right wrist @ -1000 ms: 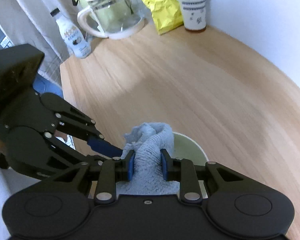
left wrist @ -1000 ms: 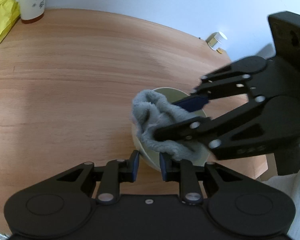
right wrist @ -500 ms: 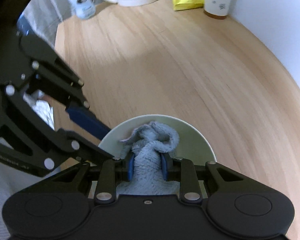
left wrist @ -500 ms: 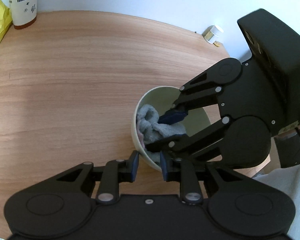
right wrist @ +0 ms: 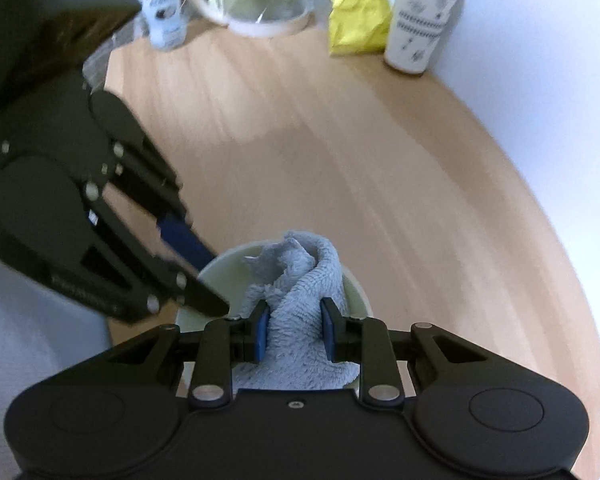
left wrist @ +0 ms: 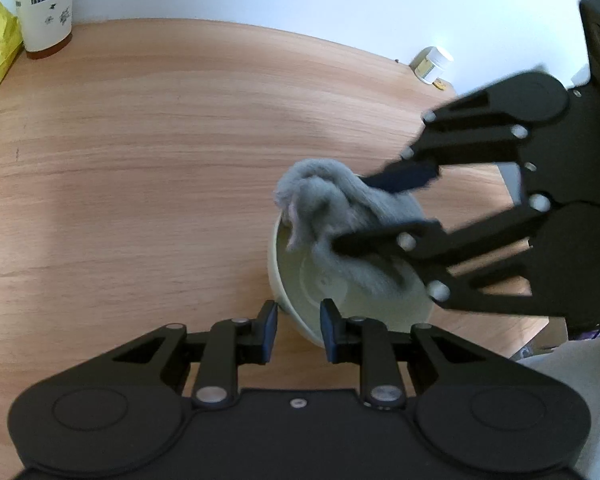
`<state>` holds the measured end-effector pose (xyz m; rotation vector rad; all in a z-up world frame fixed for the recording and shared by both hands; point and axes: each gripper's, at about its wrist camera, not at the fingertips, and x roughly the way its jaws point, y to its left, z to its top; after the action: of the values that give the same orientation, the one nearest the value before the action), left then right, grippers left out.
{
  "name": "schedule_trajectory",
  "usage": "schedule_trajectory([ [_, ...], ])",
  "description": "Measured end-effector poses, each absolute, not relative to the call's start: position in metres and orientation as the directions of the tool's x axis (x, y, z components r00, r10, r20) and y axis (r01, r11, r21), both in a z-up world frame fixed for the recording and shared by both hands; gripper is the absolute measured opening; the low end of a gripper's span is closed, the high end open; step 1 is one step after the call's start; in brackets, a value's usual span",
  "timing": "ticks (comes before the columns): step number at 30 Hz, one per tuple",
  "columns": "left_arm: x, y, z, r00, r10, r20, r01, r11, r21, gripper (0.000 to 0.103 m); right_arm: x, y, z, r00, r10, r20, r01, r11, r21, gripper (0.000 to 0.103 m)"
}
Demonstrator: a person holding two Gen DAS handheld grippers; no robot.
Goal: Clean bowl
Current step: 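Hold the bowl with the left gripper while the right gripper rubs the cloth around inside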
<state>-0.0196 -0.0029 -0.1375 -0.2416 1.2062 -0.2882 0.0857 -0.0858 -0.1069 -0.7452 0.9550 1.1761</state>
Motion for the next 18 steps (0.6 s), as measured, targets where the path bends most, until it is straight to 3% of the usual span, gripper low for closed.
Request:
schedule_trajectory([
  [6, -0.015, -0.005, -0.140, 0.329, -0.332, -0.884, 0.108, 0.943, -0.314, 0.024, 0.083, -0.073, -0.122, 0.148, 0.373, -0.916, -0.975, 0.210, -0.072, 0.029],
  [18, 0.009, 0.004, -0.157, 0.329, -0.309, -0.892, 0.085, 0.951, -0.298, 0.024, 0.082, -0.064, -0.148, 0.067, 0.279, -0.958, -0.989, 0.142, -0.028, 0.030],
])
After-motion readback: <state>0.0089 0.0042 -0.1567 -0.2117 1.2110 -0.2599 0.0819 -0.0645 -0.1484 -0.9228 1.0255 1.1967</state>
